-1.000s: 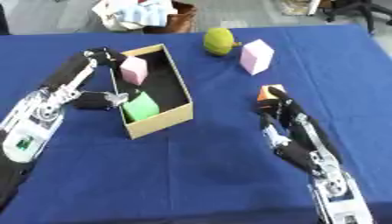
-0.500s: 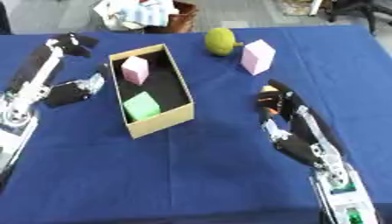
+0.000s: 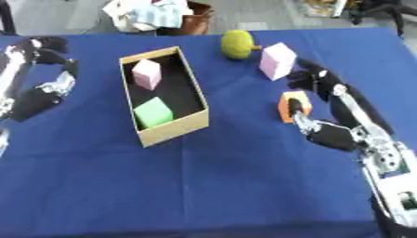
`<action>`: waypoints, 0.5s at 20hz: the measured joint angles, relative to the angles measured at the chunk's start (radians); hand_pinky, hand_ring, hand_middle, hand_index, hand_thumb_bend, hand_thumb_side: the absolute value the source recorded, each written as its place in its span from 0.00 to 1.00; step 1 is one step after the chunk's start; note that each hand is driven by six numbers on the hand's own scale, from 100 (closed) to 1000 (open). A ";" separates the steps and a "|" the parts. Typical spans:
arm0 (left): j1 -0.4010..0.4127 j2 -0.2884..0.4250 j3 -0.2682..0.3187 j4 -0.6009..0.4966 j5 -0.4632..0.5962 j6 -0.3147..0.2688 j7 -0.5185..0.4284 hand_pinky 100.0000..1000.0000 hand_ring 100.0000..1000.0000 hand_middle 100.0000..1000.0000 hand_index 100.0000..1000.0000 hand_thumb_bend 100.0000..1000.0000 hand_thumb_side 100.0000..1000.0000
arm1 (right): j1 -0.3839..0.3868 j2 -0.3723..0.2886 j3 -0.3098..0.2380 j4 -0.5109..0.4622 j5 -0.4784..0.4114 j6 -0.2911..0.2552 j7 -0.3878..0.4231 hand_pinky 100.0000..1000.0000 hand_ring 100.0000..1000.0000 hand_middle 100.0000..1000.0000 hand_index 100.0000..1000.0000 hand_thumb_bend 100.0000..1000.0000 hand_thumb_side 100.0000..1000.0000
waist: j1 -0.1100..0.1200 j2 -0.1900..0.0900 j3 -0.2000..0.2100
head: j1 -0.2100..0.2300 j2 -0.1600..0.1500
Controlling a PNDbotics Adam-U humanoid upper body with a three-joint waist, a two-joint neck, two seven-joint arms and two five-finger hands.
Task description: Pick up objects on the table and place them in the box.
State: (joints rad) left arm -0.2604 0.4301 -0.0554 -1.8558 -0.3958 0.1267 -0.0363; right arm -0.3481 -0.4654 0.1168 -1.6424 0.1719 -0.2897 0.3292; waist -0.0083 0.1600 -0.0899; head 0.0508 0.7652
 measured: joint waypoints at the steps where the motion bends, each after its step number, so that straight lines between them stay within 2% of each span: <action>1: 0.006 0.000 0.003 -0.001 0.003 0.001 0.000 0.75 0.65 0.66 0.81 0.12 0.54 | -0.016 -0.025 0.011 0.017 0.015 -0.006 0.014 0.90 0.87 0.86 1.00 0.00 0.13 | -0.002 0.000 0.000 | 0.000 0.000; 4: 0.016 0.000 0.008 -0.006 0.009 0.003 0.000 0.75 0.65 0.66 0.81 0.12 0.54 | -0.065 -0.098 0.045 0.072 0.063 -0.027 0.060 0.90 0.90 0.88 1.00 0.00 0.28 | -0.003 0.000 0.003 | 0.000 0.000; 7: 0.023 0.000 0.011 -0.013 0.009 0.003 0.000 0.75 0.65 0.66 0.81 0.12 0.54 | -0.111 -0.171 0.075 0.117 0.110 -0.060 0.108 0.89 0.91 0.90 1.00 0.00 0.38 | -0.003 -0.002 0.009 | -0.005 0.000; 10: 0.026 0.000 0.011 -0.019 0.011 0.003 0.000 0.75 0.65 0.66 0.81 0.12 0.54 | -0.153 -0.223 0.098 0.154 0.159 -0.099 0.156 0.88 0.91 0.89 0.97 0.00 0.37 | -0.003 -0.005 0.010 | -0.009 0.000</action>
State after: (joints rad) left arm -0.2348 0.4297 -0.0439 -1.8744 -0.3851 0.1299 -0.0367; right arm -0.5015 -0.6882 0.2146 -1.4887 0.3305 -0.3887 0.4848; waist -0.0113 0.1546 -0.0796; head 0.0417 0.7652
